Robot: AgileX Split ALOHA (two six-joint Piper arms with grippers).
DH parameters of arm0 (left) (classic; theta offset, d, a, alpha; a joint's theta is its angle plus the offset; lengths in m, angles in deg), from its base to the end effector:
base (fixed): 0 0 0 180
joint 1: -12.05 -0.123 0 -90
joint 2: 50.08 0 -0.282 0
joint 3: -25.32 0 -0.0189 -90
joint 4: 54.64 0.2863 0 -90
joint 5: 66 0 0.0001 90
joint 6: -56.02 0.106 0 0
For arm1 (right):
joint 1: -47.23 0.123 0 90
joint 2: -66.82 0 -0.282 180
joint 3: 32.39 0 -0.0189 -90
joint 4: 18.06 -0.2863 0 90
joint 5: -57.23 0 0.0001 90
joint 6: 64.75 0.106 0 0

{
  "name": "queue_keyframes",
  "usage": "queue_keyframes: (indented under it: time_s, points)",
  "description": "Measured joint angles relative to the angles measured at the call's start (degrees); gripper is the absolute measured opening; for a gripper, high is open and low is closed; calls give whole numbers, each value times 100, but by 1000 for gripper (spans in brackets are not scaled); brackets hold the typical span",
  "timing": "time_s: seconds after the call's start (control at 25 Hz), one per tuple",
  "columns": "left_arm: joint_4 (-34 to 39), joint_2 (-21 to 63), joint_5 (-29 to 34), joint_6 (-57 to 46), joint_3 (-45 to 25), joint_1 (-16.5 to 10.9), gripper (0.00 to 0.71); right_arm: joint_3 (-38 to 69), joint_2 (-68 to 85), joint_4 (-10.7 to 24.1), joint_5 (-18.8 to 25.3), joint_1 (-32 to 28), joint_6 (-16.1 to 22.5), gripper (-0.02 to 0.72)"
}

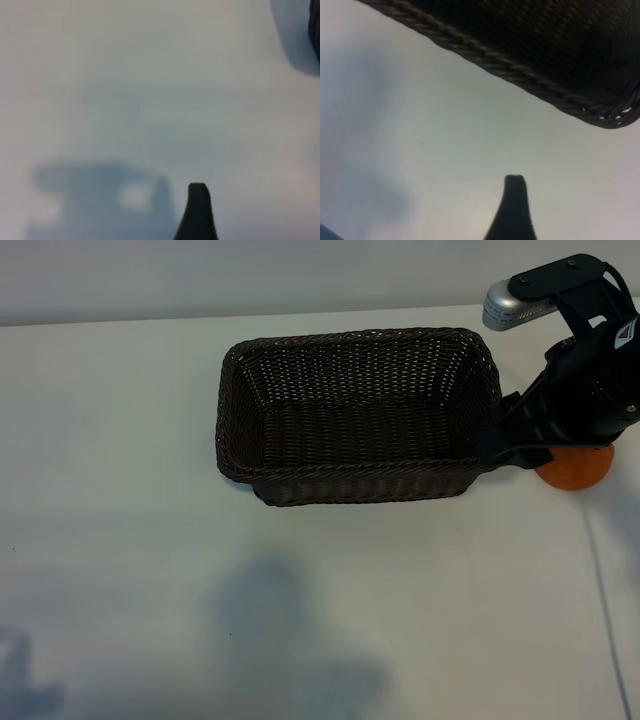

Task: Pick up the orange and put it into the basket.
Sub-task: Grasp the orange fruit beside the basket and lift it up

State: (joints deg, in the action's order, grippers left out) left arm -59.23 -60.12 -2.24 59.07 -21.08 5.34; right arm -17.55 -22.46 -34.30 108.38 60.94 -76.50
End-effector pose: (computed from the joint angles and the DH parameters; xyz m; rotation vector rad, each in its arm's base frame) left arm 0.0424 -0.0027 0.2930 -0.0607 2.0942 0.0062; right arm 0.3091 0.0992 0.2603 -0.4217 2.6615 0.3616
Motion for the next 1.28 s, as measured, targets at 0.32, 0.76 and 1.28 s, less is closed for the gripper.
queue_keyframes:
  time_s: [0.32, 0.76, 1.28]
  points:
    - [5, 11, -108, -26, -190, 0, 594, 0, -2, 340, -608, 0, 462, 585]
    - [5, 255, -111, -26, -197, 18, 594, 0, -924, 1287, -933, -681, 1176, 585]
    - [22, 266, -107, -19, -197, 54, 594, -456, -1991, 1368, -1303, -1285, 1116, 585]
